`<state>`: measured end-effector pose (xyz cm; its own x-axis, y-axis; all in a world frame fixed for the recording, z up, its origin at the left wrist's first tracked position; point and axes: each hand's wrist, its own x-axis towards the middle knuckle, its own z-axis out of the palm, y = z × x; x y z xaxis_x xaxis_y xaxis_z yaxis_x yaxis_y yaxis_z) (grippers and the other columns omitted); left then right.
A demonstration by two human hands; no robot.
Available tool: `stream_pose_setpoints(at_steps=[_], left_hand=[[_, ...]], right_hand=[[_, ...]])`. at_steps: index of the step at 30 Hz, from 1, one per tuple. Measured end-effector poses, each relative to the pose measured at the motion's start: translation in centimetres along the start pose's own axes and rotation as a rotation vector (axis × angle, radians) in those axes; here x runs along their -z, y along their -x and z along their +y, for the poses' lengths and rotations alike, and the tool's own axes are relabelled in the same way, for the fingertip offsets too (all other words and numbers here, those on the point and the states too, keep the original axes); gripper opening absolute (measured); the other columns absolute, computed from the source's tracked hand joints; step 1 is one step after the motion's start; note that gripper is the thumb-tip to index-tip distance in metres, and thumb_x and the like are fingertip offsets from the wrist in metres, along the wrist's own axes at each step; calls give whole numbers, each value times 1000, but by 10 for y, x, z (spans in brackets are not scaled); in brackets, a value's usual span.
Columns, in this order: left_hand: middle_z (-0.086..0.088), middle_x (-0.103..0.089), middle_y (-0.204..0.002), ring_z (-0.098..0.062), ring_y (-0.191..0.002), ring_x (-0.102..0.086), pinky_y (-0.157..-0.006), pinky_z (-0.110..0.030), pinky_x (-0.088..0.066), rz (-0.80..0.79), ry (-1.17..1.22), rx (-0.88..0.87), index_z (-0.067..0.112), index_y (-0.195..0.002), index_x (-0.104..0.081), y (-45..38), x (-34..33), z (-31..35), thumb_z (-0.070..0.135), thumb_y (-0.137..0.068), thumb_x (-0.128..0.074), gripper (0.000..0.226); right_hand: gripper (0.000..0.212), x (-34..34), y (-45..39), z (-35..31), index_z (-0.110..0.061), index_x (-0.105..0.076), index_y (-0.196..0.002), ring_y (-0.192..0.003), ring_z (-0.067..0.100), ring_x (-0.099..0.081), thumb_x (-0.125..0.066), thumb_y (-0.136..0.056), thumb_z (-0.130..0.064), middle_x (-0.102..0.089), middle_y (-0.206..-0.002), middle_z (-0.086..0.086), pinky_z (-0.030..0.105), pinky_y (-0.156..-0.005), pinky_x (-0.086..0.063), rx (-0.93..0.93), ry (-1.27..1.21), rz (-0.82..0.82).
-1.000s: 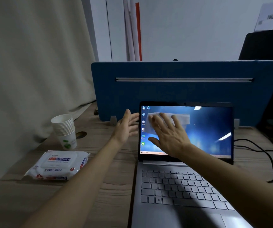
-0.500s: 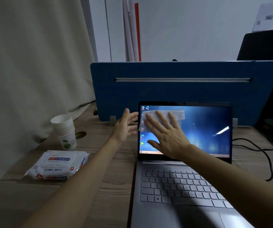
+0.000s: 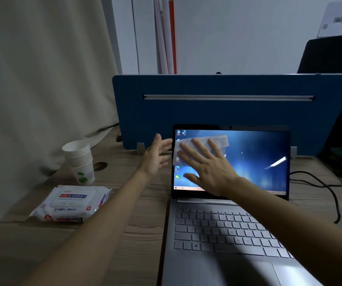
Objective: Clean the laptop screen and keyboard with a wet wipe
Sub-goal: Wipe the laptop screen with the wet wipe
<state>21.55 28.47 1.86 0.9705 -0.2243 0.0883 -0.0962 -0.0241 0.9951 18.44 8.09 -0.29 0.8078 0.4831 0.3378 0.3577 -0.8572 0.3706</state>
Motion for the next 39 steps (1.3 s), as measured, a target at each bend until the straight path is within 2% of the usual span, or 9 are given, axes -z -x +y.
stream_pose_setpoints(at_steps=[4, 8, 11, 15, 17, 25, 31, 35, 39], left_hand=[[-2, -54, -138, -26, -118, -56, -81, -27, -46, 12, 8, 27, 19, -139, -49, 4, -1, -3, 65, -94, -17, 71], [0, -55, -134, -11, -97, -60, -80, -26, -48, 5, 9, 33, 19, -137, -51, 10, 1, -11, 63, -96, -17, 69], [3, -60, -126, -8, -96, -63, -77, -26, -49, 16, 14, 29, 21, -132, -55, 13, 0, -18, 62, -96, -19, 66], [3, -61, -127, -17, -104, -64, -84, -31, -50, 29, 45, 35, 22, -132, -56, 16, -3, -21, 63, -95, -19, 66], [4, -62, -127, -16, -102, -65, -80, -29, -51, 33, 50, 37, 23, -133, -56, 18, -4, -22, 63, -95, -20, 65], [6, -61, -126, -18, -104, -66, -78, -31, -50, 39, 74, 42, 34, -123, -59, 22, -6, -28, 64, -95, -21, 56], [13, -65, -118, -10, -94, -70, -73, -26, -51, 33, 60, 26, 40, -117, -60, 25, -8, -28, 66, -94, -21, 52], [6, -59, -130, -17, -107, -65, -84, -33, -51, 20, 57, 24, 37, -126, -57, 25, -6, -29, 68, -93, -22, 58], [8, -59, -126, -14, -104, -65, -78, -29, -52, 16, 64, 24, 37, -125, -57, 24, -6, -30, 67, -94, -22, 56]], right_hand=[[72, 12, -14, 0, -29, -13, -156, -152, 24, 4, -6, -93, -64, 0, -164, -10, 56, -120, 2, -93, -59, 15], [70, -6, 9, -18, -28, -15, -156, -151, 27, 3, -16, -95, -63, -3, -164, -8, 58, -119, -1, 39, -25, -42], [68, -10, 19, -16, -30, -13, -155, -151, 25, 3, -17, -96, -63, -2, -164, -10, 56, -119, -2, 94, -35, -68], [66, 6, 3, 0, -33, -13, -155, -152, 23, 3, -15, -96, -61, 0, -163, -12, 54, -120, 2, -34, -82, -5], [67, 8, 2, -3, -32, -16, -155, -152, 23, 3, -13, -95, -62, -1, -163, -11, 54, -120, 3, -62, -91, -8], [66, -18, 38, -21, -33, -15, -155, -151, 19, 9, -13, -96, -63, 1, -163, -12, 53, -120, 3, 141, -88, -119], [68, 2, 10, -7, -33, -12, -155, -151, 22, 7, -10, -94, -62, 2, -163, -12, 54, -120, 3, -19, -97, -52], [68, -12, 27, -24, -29, -25, -153, -152, 23, 2, -16, -96, -63, -8, -164, -9, 55, -120, 3, 126, -80, -77], [64, -20, 41, -20, -31, -31, -151, -152, 20, 0, -15, -98, -62, -11, -163, -10, 54, -121, 1, 211, -54, -115]])
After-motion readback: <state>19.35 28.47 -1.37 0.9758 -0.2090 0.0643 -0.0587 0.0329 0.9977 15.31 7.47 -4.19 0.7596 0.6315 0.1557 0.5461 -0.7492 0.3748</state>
